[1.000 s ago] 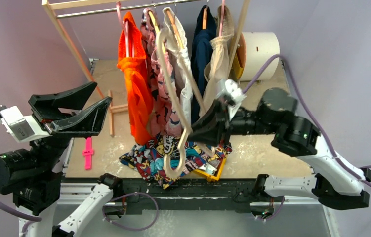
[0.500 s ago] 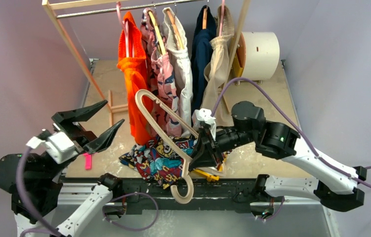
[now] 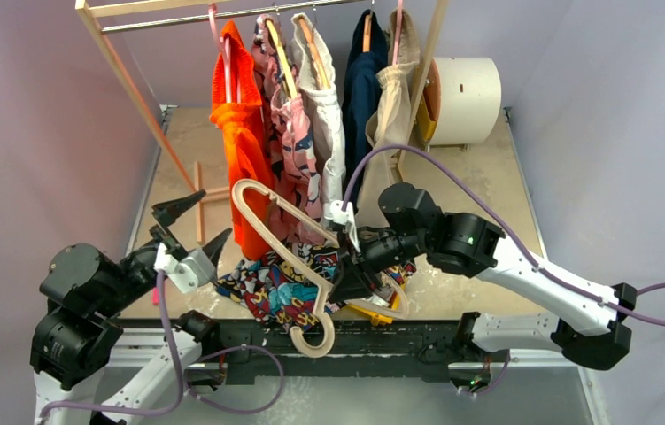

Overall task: Place the shorts on the hanger
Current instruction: Hang the shorts on the hanger.

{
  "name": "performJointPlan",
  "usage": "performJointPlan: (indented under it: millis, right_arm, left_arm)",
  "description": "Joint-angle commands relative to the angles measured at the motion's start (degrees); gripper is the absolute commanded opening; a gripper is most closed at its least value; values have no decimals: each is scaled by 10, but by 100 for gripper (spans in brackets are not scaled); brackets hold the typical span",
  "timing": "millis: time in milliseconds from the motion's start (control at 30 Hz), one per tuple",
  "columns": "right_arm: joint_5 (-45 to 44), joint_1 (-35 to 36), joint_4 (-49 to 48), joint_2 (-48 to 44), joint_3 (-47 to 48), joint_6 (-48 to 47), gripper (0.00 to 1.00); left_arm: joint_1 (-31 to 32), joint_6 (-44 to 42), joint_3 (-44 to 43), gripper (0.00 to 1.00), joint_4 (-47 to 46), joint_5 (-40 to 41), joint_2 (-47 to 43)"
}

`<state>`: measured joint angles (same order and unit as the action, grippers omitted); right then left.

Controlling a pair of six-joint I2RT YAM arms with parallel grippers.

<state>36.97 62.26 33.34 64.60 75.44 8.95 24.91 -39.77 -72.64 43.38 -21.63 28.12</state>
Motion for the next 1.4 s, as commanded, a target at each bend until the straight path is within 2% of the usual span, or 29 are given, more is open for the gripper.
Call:
performJointPlan:
  millis: [0,300,600,967,1267,1367]
  right_arm:
    - [-11,1,4,8,-8,-1,0]
    - [25,1,21,44,-11,2,0]
    - [37,1,51,93,4,-30,0]
    - [77,1,46,86,-6,-23,0]
    - [93,1,20,66,-40,-4,0]
    - [96,1,-1,60,-58,6,0]
  left_arm:
    - [14,-102,22,71,53,1,11]
    - [43,-155,38,75,83,-11,25]
    - [73,-148,70,77,87,-30,30]
    - [123,-165,112,79,106,-7,48]
    - [144,-142,126,81,56,-23,69]
    - [144,-128,138,77,35,-31,70]
